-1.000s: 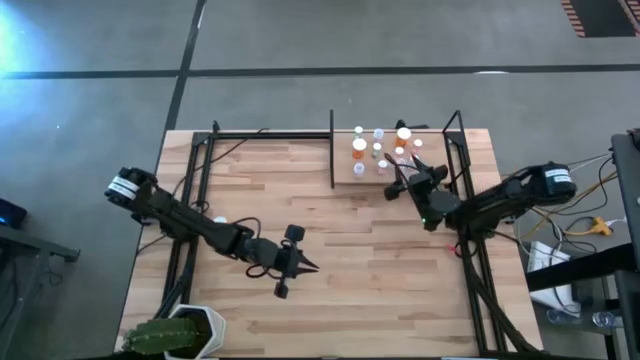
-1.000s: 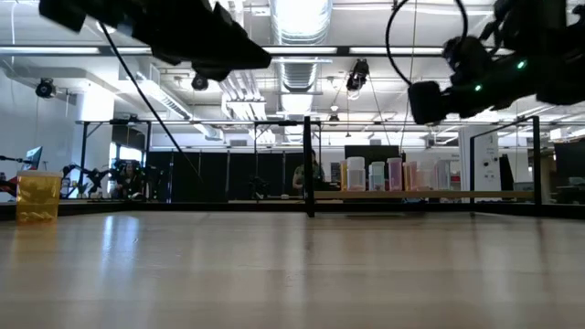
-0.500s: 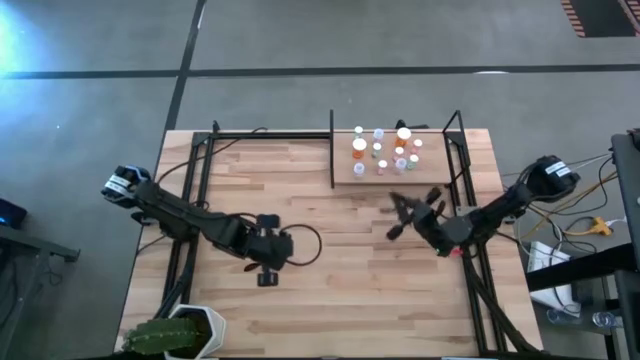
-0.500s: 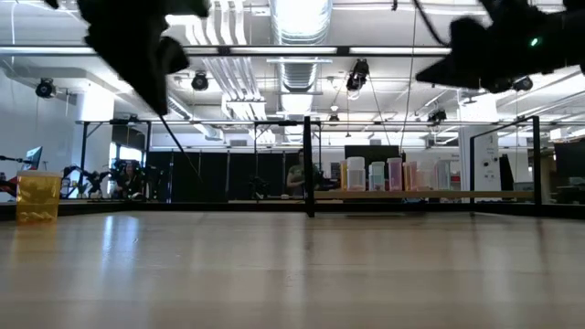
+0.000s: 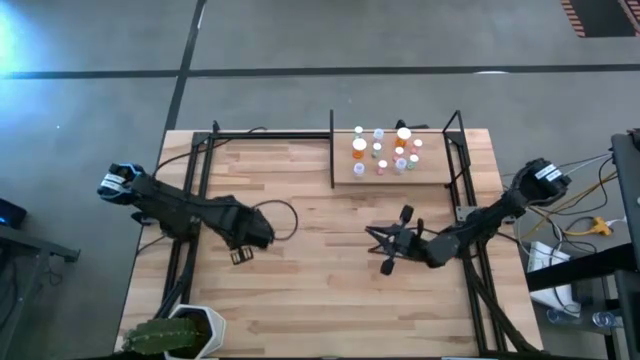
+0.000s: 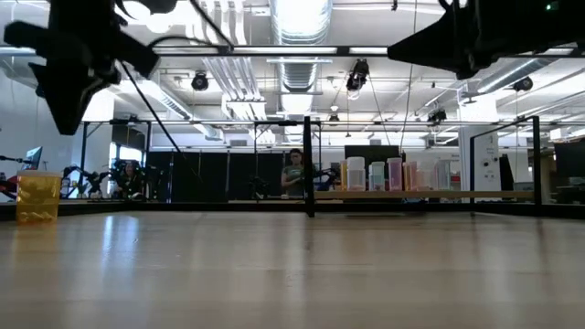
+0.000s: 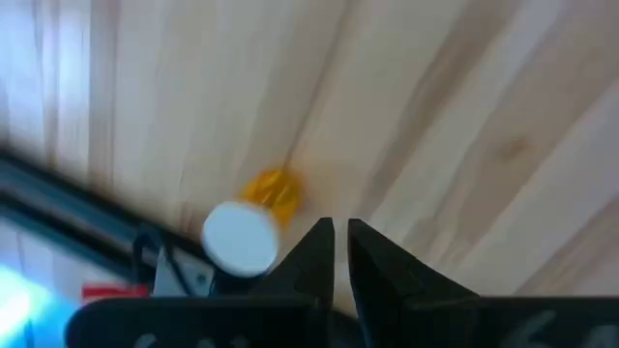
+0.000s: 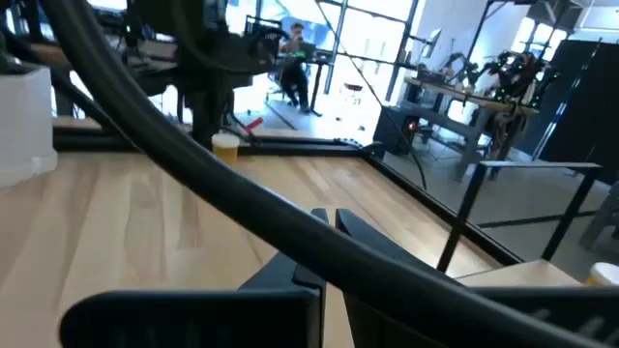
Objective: Pick and place medicine bottles onto shelf by color
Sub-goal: Put the orange pill bottle on the shelf
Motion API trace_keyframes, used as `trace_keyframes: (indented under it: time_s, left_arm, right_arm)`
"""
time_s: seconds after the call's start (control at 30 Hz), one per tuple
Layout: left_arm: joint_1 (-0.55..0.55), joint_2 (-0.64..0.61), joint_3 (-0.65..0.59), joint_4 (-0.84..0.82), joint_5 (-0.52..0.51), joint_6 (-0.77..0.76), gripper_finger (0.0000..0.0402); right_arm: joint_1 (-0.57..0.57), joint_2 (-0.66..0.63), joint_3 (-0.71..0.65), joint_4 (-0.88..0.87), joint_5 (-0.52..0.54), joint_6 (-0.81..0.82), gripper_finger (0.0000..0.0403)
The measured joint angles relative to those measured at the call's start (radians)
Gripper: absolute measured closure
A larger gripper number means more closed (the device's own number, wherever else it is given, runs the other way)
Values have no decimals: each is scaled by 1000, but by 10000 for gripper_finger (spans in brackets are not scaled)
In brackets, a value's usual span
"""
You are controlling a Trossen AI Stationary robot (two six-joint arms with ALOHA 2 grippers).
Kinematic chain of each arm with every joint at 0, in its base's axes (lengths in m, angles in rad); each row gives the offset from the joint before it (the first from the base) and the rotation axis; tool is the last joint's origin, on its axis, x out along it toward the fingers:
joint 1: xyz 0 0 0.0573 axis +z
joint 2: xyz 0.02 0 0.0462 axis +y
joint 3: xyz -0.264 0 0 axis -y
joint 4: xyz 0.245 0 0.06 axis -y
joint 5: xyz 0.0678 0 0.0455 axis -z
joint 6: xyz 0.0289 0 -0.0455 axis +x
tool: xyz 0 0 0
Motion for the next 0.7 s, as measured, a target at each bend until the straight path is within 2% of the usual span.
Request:
trace_keyframes:
  time_s: [0.17,0.5,0.6,0.7]
  left_arm:
    - [68,4,-62,-43,24,55,339]
    - [79,61,-117,-22,-5,114,170]
    - [83,71,-148,-15,-8,133,140]
    - [90,77,-194,-8,-9,152,128]
  right_arm:
    - [2,101,57,-4,7,-18,387]
    - [9,191,140,-5,7,-93,387]
    - [14,189,142,-8,7,-93,387]
    - [22,184,140,-11,7,-93,387]
